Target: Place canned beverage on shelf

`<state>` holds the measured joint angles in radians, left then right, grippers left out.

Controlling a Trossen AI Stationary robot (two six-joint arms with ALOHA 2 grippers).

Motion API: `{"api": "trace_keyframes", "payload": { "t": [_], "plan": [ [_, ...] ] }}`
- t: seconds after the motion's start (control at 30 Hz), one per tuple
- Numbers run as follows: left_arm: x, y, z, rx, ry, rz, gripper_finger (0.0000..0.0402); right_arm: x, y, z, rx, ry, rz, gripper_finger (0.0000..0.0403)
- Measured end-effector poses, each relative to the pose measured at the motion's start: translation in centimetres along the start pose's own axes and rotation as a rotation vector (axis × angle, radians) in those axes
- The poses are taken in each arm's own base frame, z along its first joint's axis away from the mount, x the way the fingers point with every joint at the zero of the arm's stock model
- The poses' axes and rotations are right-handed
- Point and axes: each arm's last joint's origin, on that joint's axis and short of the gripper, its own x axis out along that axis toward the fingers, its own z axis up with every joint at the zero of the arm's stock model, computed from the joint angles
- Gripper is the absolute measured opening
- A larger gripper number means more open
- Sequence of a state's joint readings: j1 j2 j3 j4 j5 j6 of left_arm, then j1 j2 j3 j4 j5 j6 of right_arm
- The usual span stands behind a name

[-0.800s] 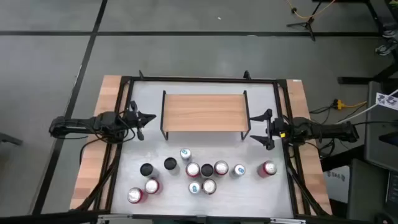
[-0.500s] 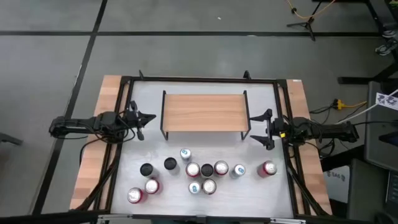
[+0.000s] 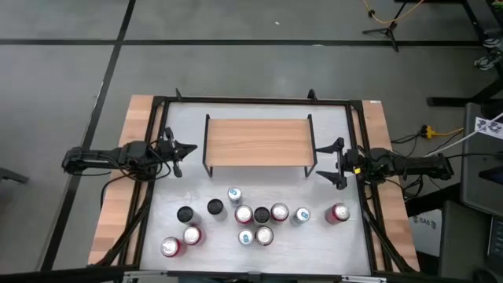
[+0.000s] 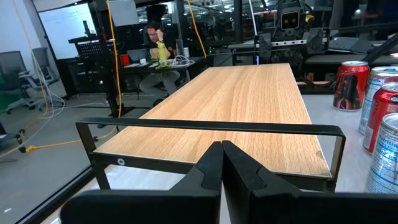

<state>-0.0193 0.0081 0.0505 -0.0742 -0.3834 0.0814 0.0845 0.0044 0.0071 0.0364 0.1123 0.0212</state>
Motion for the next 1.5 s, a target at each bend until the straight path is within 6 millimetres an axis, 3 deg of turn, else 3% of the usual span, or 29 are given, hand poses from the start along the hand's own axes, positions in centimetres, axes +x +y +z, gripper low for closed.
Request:
{"api": "trace_keyframes", "payload": {
  "t": [1.37,1.5],
  "plan": [
    [0.0,0.01,0.15,-0.007,-0.014,0.0,0.0,0.0,0.0,0.1,0.001,-0.013,0.0,0.0392],
    [-0.01,0.1,0.39,-0.08,-0.037,0.025,0.0014,0.0,0.01,0.11,0.002,-0.015,0.0,0.0392]
  ]
}}
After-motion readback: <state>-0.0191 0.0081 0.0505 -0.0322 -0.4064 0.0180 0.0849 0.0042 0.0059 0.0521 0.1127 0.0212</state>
